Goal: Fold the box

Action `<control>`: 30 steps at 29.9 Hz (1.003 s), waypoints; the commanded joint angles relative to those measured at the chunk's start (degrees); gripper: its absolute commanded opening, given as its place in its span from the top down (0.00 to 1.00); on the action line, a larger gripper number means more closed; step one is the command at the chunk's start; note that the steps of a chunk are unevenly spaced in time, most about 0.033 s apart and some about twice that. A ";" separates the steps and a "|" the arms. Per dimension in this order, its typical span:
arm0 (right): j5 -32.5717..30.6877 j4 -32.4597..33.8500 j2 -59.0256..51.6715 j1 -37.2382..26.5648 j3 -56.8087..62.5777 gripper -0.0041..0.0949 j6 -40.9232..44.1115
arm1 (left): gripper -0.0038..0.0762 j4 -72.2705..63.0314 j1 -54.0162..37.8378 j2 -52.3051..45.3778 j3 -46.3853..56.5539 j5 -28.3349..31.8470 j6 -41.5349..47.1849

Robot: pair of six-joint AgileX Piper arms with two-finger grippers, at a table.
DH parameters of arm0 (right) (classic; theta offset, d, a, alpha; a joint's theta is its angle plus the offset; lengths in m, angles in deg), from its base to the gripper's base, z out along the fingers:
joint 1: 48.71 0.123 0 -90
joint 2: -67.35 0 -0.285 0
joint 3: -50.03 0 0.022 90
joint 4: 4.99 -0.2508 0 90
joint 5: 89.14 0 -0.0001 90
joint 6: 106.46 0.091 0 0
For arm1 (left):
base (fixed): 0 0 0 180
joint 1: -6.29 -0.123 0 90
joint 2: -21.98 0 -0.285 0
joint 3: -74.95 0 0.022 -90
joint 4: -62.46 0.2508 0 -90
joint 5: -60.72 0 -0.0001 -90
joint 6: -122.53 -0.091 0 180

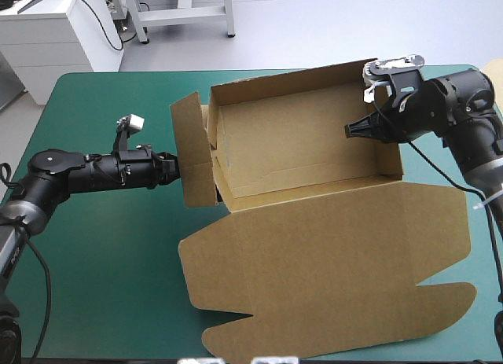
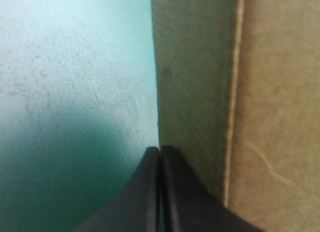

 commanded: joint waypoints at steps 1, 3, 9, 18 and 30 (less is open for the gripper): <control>3.21 -0.23 -1.98 -0.32 -1.50 0.96 0.43 | 0.96 -4.97 1.32 -2.07 -3.71 -3.28 -0.39; 3.21 -0.23 -1.98 -0.32 -1.50 0.96 0.43 | 0.96 -4.97 1.68 -2.07 -4.87 -4.12 -0.39; 3.21 -0.23 -1.98 -0.32 -1.50 0.96 0.86 | 0.93 -5.09 2.37 -2.07 -7.61 -4.36 0.01; 2.89 -0.23 -1.98 -0.32 -1.50 0.96 1.49 | 0.43 -5.99 2.37 -2.07 -9.08 -8.34 1.09; 1.95 -0.23 -1.98 -0.08 -1.50 0.96 2.32 | 0.31 -12.69 2.37 -2.07 -9.20 -9.85 3.21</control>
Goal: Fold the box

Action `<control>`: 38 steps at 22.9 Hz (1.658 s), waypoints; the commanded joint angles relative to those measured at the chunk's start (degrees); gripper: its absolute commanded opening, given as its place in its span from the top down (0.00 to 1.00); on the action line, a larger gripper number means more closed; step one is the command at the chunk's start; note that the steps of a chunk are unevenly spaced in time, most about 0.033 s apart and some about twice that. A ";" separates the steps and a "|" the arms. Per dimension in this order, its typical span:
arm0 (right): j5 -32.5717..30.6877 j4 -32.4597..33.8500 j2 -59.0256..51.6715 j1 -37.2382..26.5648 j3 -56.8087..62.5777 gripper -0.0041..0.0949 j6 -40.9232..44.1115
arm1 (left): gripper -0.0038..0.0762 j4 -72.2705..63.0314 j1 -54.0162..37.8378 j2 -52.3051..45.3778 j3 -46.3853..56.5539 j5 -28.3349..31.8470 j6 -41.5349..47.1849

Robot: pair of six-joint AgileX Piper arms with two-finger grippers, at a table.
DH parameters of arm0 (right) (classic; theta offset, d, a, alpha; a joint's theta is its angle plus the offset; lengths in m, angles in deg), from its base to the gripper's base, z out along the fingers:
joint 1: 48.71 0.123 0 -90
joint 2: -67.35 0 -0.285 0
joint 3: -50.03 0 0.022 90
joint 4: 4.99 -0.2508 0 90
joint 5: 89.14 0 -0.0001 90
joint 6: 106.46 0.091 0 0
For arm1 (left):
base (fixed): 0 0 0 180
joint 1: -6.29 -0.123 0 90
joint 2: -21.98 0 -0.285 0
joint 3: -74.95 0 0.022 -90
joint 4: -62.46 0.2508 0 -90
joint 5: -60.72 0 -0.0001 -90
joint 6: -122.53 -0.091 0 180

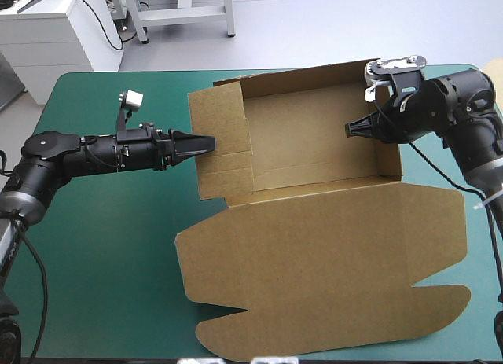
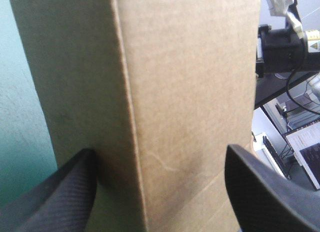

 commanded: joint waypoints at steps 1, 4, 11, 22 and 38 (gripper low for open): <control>2.44 -0.28 -1.98 0.15 -1.50 0.96 0.70 | 0.31 -5.64 0.31 -2.07 -1.84 -3.78 0.64; 2.70 0.75 -1.98 1.60 -1.50 0.96 1.30 | 0.31 -5.41 0.31 -2.07 -1.84 -3.09 0.88; 4.41 11.13 -1.98 7.49 -1.50 0.96 8.81 | 0.31 3.77 0.58 -3.47 -1.87 2.23 7.68; 5.38 13.64 -1.98 14.17 -5.61 0.96 10.89 | 0.31 21.96 17.73 -7.66 -1.87 34.49 20.38; 2.47 24.46 -1.98 22.84 -6.12 0.96 17.07 | 0.41 15.91 18.13 -6.14 -1.87 35.76 14.03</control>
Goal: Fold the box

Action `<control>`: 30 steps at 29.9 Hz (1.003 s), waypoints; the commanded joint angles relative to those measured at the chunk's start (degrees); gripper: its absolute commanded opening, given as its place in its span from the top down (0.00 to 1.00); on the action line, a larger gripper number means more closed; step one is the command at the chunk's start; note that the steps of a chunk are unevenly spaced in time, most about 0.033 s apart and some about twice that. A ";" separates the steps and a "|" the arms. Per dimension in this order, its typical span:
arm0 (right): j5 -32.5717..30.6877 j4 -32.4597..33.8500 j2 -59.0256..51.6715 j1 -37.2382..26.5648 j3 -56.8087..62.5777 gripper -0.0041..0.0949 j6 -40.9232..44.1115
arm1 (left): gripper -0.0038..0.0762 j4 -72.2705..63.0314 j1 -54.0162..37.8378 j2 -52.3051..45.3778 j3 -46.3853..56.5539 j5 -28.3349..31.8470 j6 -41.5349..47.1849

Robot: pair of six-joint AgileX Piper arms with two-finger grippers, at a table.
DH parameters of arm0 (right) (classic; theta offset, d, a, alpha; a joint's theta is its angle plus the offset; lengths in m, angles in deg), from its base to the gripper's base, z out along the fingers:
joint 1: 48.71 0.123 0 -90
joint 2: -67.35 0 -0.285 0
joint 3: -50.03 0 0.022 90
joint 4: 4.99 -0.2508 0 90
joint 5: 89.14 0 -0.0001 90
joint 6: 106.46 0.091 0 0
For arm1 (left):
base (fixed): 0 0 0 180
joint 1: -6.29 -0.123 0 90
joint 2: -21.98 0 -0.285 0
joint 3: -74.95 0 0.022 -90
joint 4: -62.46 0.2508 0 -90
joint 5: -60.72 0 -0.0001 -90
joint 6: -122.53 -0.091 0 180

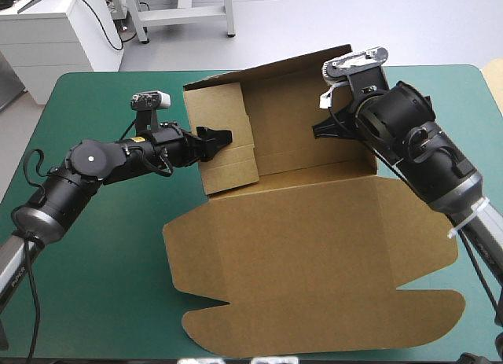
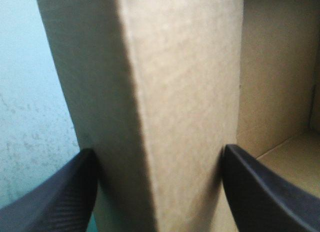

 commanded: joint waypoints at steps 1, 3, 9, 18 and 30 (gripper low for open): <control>4.45 -1.95 -2.00 0.97 -2.17 0.96 0.09 | 0.45 -9.97 0.48 -1.58 -1.92 0.26 -5.40; 4.25 -2.06 -2.00 0.97 -2.17 0.96 0.09 | 0.61 -13.24 0.48 -1.58 -1.92 -0.41 -8.58; 4.12 -2.93 -2.00 0.97 -2.17 0.96 0.88 | 0.96 -18.26 0.48 -1.37 -1.92 -4.84 -13.26; 3.55 -3.57 -2.00 0.97 -2.17 0.96 0.88 | 0.96 -12.23 0.48 -1.35 -2.89 -4.84 -6.96; 0.13 -18.79 5.00 -7.09 -2.17 0.96 -3.47 | 0.96 40.20 4.44 4.16 -20.08 -18.45 31.05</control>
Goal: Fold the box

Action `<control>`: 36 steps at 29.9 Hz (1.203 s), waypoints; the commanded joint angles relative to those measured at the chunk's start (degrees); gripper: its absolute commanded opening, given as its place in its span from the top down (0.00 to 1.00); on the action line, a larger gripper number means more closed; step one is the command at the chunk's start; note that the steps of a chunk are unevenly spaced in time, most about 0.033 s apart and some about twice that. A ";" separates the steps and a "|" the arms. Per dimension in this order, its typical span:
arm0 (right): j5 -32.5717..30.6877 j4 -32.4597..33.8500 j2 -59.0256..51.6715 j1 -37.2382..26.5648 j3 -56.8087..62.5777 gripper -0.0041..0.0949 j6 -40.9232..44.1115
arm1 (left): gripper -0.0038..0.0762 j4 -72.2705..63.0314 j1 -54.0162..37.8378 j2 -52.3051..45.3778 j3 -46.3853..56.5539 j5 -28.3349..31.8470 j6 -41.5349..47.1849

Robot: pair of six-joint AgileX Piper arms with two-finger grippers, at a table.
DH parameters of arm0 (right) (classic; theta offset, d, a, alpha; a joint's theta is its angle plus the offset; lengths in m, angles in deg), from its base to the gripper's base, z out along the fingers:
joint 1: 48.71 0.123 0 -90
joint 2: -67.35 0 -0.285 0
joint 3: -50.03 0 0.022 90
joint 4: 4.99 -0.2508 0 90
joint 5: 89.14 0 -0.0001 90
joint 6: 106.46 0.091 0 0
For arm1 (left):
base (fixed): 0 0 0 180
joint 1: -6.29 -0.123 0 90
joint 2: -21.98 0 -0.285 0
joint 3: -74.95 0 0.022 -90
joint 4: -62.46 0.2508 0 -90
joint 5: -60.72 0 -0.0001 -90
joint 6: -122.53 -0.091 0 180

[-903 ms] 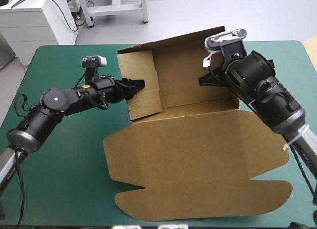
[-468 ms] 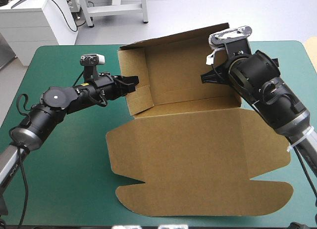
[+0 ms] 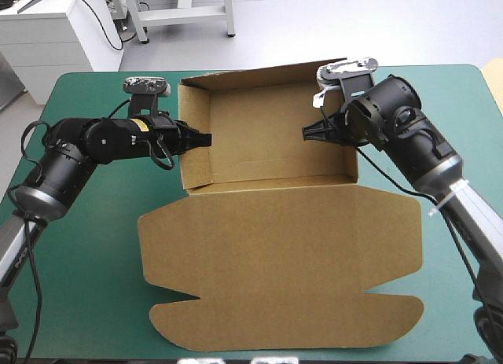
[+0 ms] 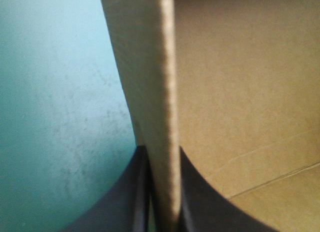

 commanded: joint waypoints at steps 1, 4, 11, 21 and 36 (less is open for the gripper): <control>0.35 -10.68 1.26 -3.92 -1.48 0.96 -5.36 | 0.96 2.64 1.61 1.66 -7.39 -6.35 3.51; 0.35 -15.79 2.81 -6.45 -0.90 0.96 -7.58 | 0.96 3.93 1.71 5.96 -11.95 -10.56 4.07; 0.35 -15.94 4.86 -9.12 2.82 0.96 -10.19 | 0.96 7.43 1.71 18.02 -20.94 -18.76 9.11; 0.35 -19.08 11.68 -13.60 3.24 0.96 -14.59 | 0.96 8.99 1.71 27.14 -24.73 -24.29 9.48; 2.27 -19.06 16.42 -14.22 3.24 0.69 -16.42 | 0.32 8.24 1.71 29.10 -24.73 -24.73 8.67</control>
